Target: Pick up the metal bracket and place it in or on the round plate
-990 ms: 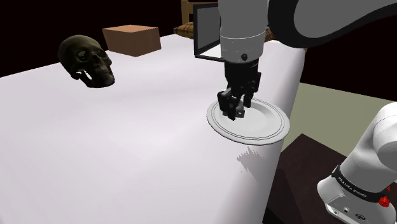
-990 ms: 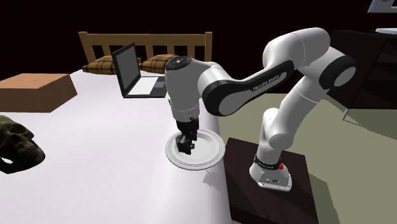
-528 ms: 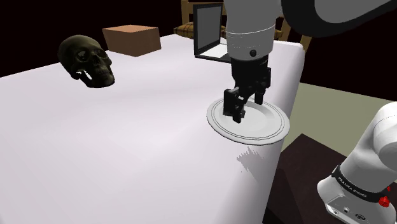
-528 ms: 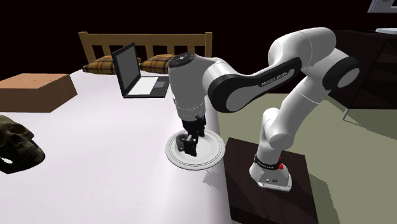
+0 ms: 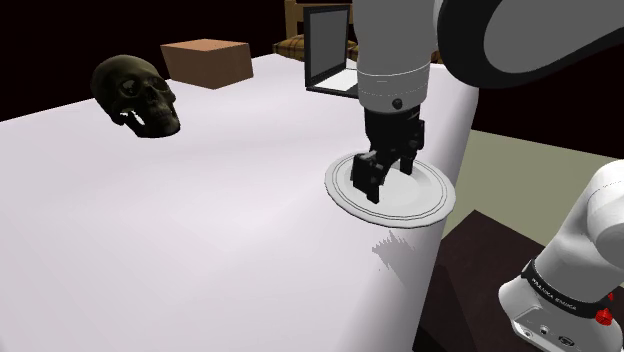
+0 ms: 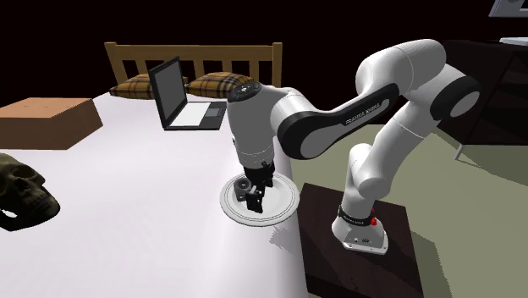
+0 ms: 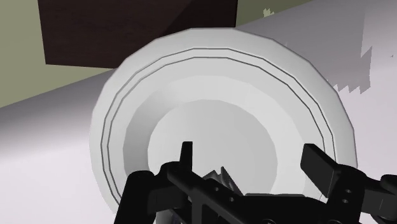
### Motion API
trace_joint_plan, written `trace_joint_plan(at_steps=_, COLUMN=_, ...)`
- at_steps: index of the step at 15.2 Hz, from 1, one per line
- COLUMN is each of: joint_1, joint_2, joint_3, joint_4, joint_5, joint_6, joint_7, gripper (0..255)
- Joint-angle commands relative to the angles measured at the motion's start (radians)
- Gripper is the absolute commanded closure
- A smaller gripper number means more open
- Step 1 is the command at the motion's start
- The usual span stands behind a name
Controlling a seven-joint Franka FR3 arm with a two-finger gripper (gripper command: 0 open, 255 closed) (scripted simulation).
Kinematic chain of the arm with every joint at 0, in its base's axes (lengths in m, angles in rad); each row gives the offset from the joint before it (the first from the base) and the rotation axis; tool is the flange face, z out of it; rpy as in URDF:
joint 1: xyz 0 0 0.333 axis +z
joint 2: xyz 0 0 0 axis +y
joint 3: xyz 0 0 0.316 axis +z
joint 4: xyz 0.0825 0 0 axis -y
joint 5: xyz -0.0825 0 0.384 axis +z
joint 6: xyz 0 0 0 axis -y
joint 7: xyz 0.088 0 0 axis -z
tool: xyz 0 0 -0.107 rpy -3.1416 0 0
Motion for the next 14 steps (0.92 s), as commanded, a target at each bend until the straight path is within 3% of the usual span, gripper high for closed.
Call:
trace_joint_plan(at_steps=1, joint_1=0.0, joint_2=0.0, joint_3=0.0, joint_4=-0.001, joint_5=0.0, joint_6=0.001, joint_7=0.0, gripper=0)
trace_joint_plan(at_steps=3, joint_1=0.0, joint_2=0.0, joint_3=0.0, joint_4=-0.001, joint_5=0.0, joint_6=0.001, joint_7=0.0, gripper=0)
trace_joint_plan(at_steps=4, joint_1=0.0, joint_2=0.0, joint_3=0.0, joint_4=-0.001, joint_5=0.0, joint_6=0.001, joint_7=0.0, gripper=255)
trace_joint_plan(at_steps=13, joint_1=0.0, joint_2=0.0, joint_3=0.0, joint_4=-0.001, joint_5=0.0, joint_6=0.001, joint_7=0.0, gripper=255)
trace_joint_plan(at_steps=14, joint_1=0.0, joint_2=0.0, joint_3=0.0, joint_4=-0.001, joint_5=0.0, joint_6=0.001, joint_7=0.0, gripper=0)
